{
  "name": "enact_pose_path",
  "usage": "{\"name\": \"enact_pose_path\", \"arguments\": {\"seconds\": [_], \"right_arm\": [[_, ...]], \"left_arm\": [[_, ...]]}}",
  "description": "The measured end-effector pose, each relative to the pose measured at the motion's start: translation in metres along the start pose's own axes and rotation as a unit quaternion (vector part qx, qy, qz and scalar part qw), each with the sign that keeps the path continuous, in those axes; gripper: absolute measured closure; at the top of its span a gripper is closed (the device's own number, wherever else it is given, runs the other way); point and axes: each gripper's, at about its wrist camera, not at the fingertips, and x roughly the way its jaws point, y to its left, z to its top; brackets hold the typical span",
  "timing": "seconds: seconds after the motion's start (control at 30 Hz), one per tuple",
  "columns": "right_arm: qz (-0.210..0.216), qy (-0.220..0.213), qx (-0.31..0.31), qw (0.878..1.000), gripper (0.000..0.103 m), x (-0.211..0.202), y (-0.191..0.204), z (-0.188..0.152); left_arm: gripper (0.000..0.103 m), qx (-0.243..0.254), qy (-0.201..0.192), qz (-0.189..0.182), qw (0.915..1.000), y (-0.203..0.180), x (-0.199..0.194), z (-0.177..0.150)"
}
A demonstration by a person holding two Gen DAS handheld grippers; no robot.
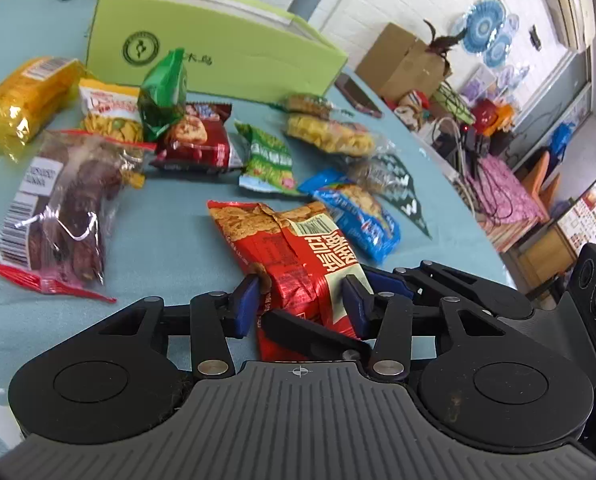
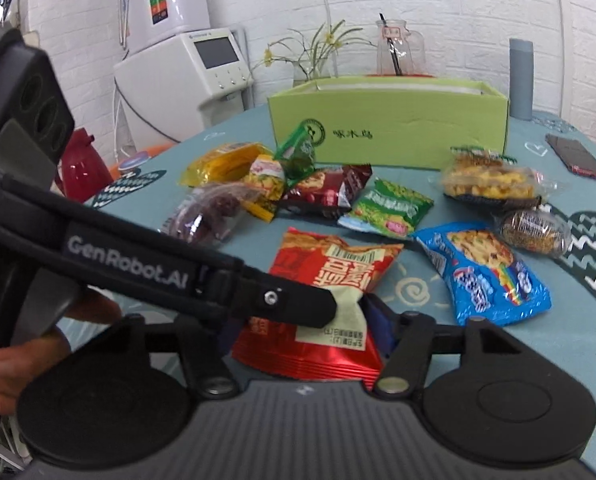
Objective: Organize snacks
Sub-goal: 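Carry the red chip bag into the green box and release it, then grasp the clear bag of dried meat with the left gripper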
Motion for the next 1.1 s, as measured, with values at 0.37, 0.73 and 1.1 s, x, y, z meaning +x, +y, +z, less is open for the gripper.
{"name": "enact_pose_path", "arguments": {"seconds": [0.37,0.73,1.1], "right_arm": [[-0.020,-0.080,-0.054,0.995,0.032,0.023,-0.041,0.104],[-0.006,-0.030,-0.048,0.998,0.033,0.160,-0.091,0.204],[0.010,-0.027,-0.031,0.999,0.019,0.174,-0.096,0.201]], "left_arm": [[0.074,0.059,-0.084,0.006,0.9947,-0.022,-0.002,0.116],[0.075,0.083,-0.081,0.075,0.9904,0.032,0.083,0.244],[0.042,0.086,-0.116,0.089,0.9855,0.051,0.074,0.247]]}}
